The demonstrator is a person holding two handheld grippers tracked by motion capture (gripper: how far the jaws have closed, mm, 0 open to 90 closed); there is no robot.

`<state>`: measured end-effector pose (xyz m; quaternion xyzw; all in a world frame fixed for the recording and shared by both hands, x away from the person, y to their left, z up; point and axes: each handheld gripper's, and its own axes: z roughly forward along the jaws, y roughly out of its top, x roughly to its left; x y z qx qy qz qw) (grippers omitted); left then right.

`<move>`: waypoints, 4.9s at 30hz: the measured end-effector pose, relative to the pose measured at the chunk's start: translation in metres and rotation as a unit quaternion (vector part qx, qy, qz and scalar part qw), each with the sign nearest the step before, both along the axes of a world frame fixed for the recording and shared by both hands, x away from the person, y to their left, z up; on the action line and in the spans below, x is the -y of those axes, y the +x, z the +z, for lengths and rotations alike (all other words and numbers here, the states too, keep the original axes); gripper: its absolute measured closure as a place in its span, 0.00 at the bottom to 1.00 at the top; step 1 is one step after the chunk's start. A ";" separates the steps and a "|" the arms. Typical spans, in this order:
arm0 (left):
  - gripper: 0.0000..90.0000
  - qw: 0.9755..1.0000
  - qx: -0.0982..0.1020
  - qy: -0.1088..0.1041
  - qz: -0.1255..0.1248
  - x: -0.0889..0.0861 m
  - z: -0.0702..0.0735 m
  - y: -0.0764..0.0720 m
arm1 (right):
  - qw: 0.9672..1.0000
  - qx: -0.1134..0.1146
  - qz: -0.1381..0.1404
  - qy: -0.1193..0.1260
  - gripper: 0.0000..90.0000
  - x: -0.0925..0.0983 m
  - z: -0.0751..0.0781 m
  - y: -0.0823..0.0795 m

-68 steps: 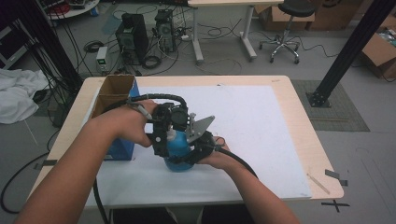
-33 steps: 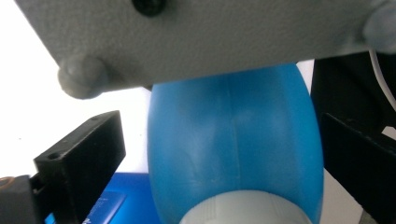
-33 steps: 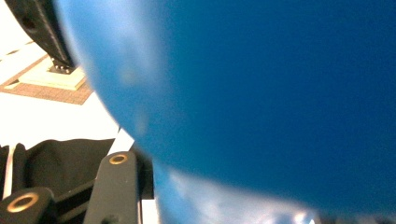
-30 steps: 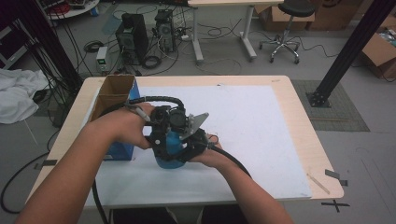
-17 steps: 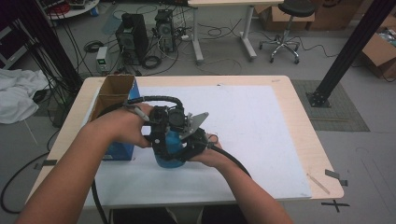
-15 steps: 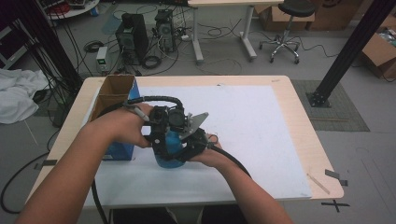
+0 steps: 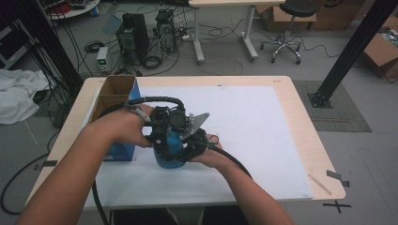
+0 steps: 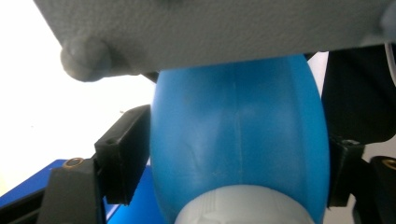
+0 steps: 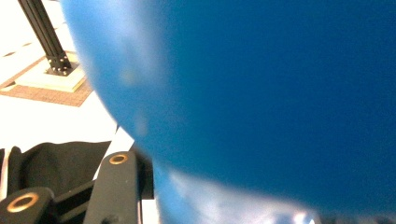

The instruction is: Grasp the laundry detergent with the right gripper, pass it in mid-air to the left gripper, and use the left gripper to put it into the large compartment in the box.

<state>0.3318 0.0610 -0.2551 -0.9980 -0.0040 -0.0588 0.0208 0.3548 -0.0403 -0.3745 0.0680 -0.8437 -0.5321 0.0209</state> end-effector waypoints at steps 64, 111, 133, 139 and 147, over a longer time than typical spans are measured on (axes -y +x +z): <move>0.44 0.999 -0.013 0.023 0.028 0.004 0.017 0.007 | 0.999 0.001 -0.016 0.040 0.31 0.013 0.011 -0.001; 0.43 0.894 -0.037 0.006 0.446 -0.095 0.135 0.064 | 0.960 0.055 0.005 -0.275 0.00 0.080 0.074 0.018; 0.43 0.774 -0.045 0.001 0.632 -0.153 0.147 0.084 | 0.897 0.061 0.035 -0.436 0.00 0.091 0.088 0.024; 0.43 0.744 -0.043 -0.020 0.667 -0.168 0.141 0.088 | 0.895 0.061 0.035 -0.440 0.00 0.096 0.089 0.025; 0.43 0.729 -0.024 -0.022 0.683 -0.174 0.137 0.094 | 0.896 0.062 0.031 -0.439 0.00 0.100 0.093 0.026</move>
